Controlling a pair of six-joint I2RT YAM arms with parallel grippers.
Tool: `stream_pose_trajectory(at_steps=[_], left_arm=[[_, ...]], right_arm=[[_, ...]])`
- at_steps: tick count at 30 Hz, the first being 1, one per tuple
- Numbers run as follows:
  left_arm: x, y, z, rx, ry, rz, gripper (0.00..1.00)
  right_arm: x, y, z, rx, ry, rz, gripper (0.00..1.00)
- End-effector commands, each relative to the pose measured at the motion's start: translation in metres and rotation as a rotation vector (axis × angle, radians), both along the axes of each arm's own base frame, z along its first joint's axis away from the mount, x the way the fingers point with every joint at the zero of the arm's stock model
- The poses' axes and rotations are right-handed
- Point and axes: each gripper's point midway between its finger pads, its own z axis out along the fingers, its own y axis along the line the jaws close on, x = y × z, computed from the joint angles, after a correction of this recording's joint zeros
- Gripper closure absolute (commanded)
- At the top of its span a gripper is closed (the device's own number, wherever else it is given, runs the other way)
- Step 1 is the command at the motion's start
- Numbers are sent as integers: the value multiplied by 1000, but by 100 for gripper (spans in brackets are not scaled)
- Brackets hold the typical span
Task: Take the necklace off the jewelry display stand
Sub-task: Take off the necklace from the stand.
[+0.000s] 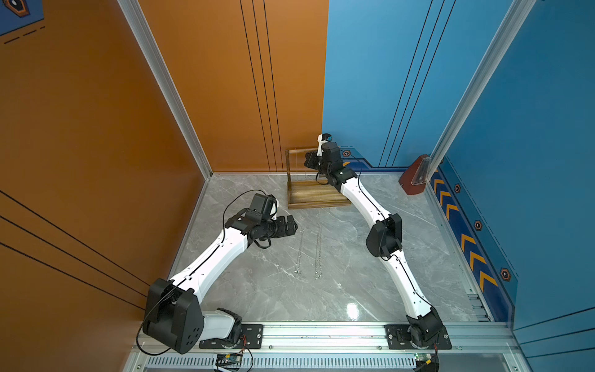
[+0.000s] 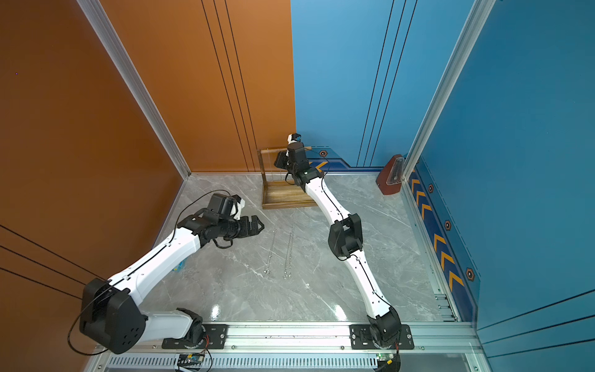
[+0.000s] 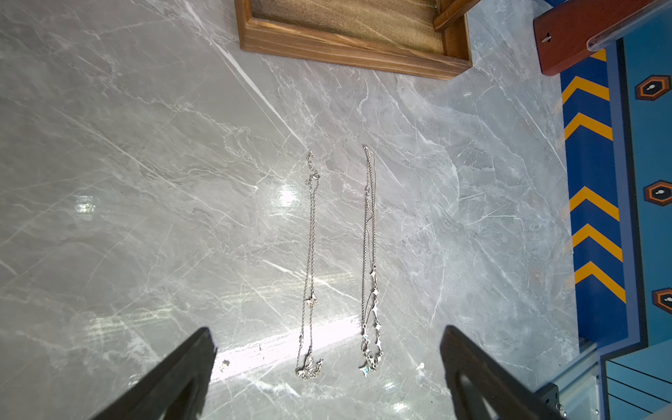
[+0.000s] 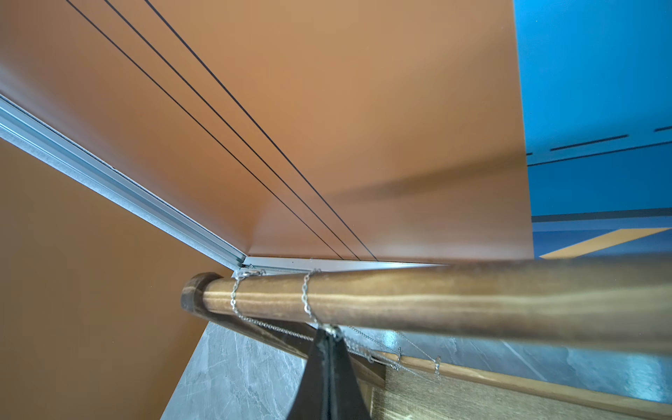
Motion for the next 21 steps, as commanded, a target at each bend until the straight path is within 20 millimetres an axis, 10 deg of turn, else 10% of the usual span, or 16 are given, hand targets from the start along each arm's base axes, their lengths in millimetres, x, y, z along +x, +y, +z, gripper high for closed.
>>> stream_pose_trajectory(at_steps=[1, 21], left_arm=[[0, -1, -3, -11, 14, -4, 2], [0, 0, -4, -9, 17, -3, 2]], right_arm=[[-5, -14, 41, 1, -48, -6, 100], [-6, -39, 62, 3, -54, -26, 100]])
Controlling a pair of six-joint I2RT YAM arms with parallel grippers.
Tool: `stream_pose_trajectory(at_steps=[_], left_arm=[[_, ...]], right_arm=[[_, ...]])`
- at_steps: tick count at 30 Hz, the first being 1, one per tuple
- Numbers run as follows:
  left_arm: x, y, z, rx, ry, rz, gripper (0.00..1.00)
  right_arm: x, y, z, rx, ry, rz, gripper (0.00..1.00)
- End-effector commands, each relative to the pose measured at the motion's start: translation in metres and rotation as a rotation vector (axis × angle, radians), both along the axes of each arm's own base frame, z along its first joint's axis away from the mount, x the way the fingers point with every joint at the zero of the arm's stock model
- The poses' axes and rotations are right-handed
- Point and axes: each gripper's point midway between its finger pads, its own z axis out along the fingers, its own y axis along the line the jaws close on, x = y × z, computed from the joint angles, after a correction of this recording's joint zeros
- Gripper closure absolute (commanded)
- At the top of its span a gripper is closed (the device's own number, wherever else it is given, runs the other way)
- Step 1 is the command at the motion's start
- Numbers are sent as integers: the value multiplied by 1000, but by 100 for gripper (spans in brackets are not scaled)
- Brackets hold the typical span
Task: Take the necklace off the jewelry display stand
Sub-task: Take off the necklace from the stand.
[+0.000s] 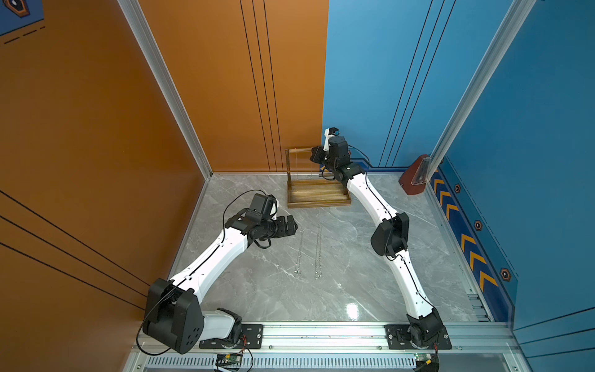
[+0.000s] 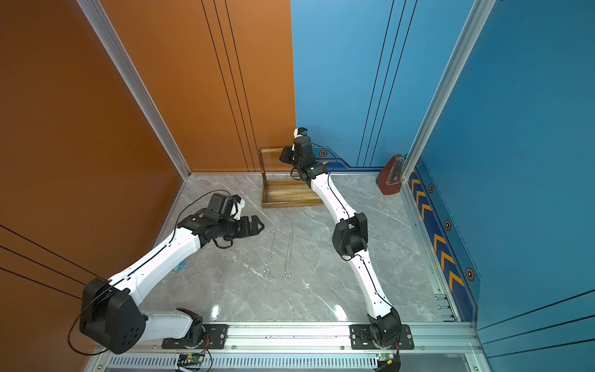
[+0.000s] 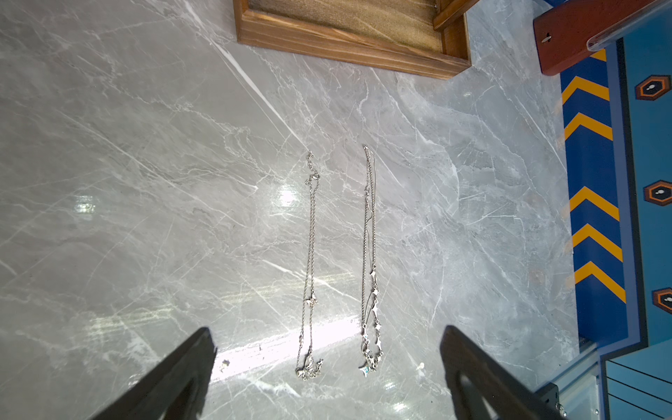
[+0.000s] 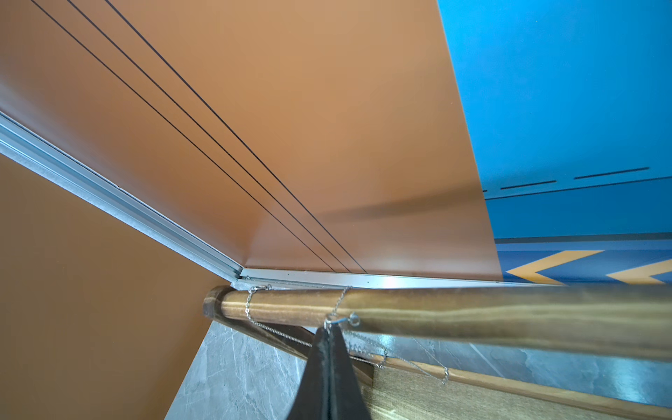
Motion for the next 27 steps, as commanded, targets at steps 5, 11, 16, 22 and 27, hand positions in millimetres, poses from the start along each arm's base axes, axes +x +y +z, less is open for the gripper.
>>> stream_pose_trajectory(at_steps=[5, 11, 16, 22, 27], left_arm=[[0, 0, -3, -10, 14, -2, 2], [0, 0, -4, -10, 16, -2, 2], [0, 0, -3, -9, 15, -2, 2], [0, 0, -3, -8, 13, -3, 2], [-1, 0, -3, -9, 11, -8, 2]], right_arm=[[-7, -19, 31, 3, -21, 1, 100], [-6, -31, 35, -1, -16, -10, 100], [-4, -42, 35, -2, -2, -19, 100], [1, -58, 33, -3, 12, -37, 100], [6, -73, 31, -8, 22, -56, 100]])
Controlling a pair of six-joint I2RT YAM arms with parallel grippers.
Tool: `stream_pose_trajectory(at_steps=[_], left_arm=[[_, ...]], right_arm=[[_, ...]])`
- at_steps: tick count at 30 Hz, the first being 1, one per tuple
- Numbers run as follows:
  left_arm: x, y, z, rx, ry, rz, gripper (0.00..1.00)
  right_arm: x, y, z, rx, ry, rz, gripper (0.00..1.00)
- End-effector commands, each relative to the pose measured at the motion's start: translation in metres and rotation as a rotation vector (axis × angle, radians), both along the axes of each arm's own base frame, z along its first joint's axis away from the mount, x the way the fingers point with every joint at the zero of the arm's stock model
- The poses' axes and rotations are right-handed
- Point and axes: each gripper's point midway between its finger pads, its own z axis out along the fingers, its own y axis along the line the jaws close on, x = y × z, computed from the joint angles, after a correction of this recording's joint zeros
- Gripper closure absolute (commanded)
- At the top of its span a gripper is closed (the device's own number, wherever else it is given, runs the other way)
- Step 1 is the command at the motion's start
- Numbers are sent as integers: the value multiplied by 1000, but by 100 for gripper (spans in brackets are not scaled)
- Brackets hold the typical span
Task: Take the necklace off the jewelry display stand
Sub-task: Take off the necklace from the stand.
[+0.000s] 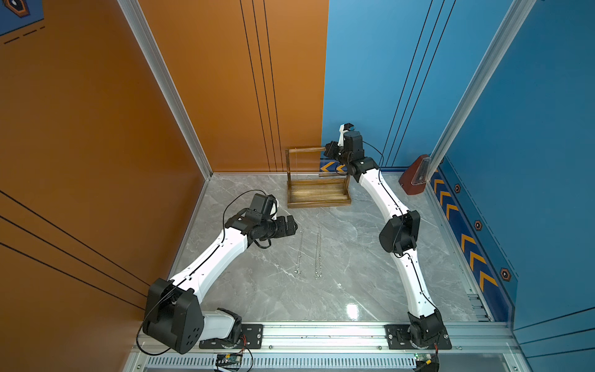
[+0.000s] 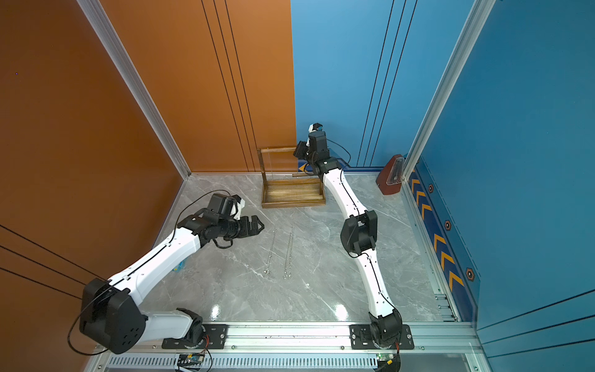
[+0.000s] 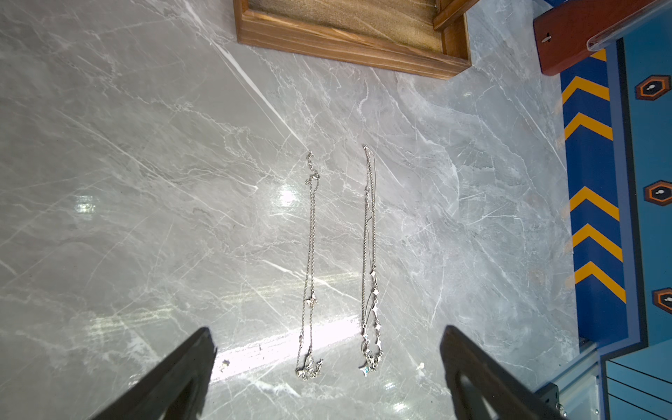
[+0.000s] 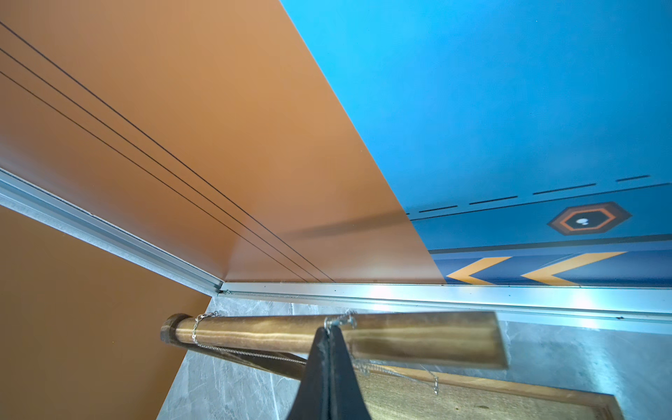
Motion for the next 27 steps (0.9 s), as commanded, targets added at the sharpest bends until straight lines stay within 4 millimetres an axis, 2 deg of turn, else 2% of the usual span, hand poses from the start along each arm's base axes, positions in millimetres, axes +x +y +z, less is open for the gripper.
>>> stream_pose_trajectory(at_steps=[1, 18, 27], left_arm=[[0, 0, -3, -9, 14, -7, 2], [-1, -1, -4, -9, 15, -10, 2], [-2, -5, -3, -8, 12, -32, 2]], right_arm=[[-9, -15, 28, -1, -16, -1, 100], [-3, -61, 35, 8, -1, -51, 100], [-3, -75, 44, 13, -6, -62, 100]])
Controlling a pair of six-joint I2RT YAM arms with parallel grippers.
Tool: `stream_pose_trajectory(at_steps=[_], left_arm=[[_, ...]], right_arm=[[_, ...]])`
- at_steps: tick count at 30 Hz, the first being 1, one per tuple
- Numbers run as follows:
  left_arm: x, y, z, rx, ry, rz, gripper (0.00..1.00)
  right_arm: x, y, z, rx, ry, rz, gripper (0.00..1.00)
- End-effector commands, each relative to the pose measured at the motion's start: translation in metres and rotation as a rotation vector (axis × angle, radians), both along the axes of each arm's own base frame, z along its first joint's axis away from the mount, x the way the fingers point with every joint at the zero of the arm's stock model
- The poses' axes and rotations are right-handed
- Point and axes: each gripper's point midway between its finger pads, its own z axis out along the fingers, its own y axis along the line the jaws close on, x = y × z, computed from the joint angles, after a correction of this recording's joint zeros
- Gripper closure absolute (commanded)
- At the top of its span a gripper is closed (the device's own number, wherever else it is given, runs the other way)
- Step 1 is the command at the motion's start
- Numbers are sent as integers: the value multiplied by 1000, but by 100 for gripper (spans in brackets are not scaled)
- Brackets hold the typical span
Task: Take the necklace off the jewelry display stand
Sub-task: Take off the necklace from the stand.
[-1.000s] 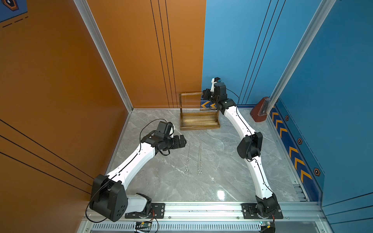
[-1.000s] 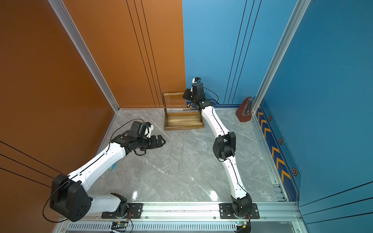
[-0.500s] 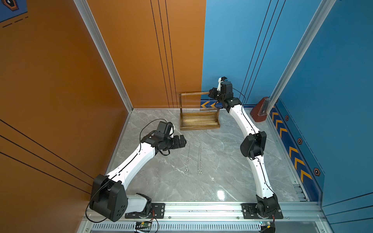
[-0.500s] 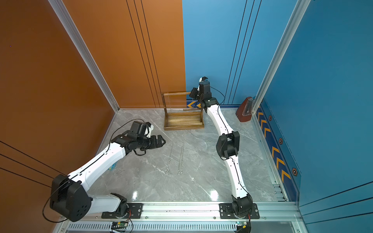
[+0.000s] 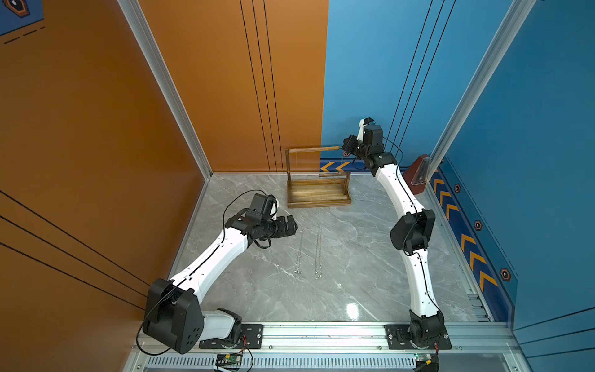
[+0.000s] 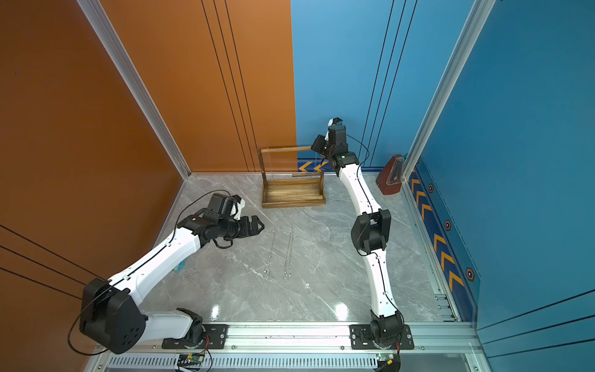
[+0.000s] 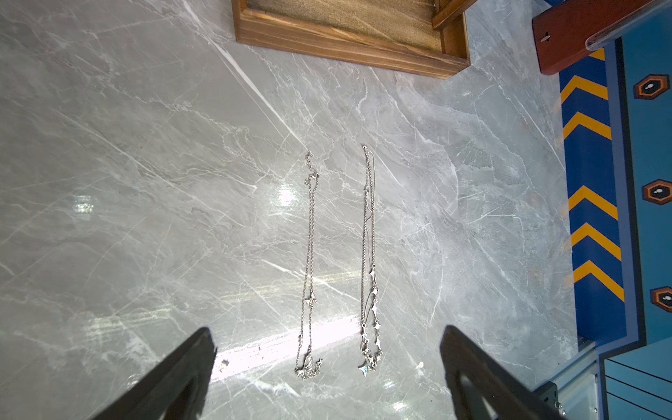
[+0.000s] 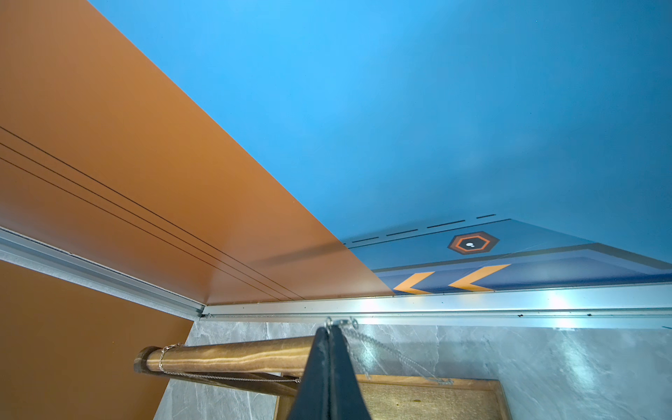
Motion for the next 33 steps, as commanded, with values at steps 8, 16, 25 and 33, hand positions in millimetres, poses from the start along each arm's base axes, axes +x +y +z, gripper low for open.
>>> stream_pose_trajectory(at_steps=[8, 16, 25, 33], left_arm=[[-7, -16, 3, 5, -27, -90, 2], [-17, -29, 23, 59, -150, -174, 2], [-34, -46, 36, 213, -297, -305, 2], [-41, -60, 51, 281, -421, -419, 2]], right_arm=[[-18, -15, 46, 5, -48, 5, 100], [-30, -24, 80, 12, -99, -3, 100], [-53, -29, 117, 13, -138, 1, 100], [-78, -31, 143, 5, -157, 12, 100]])
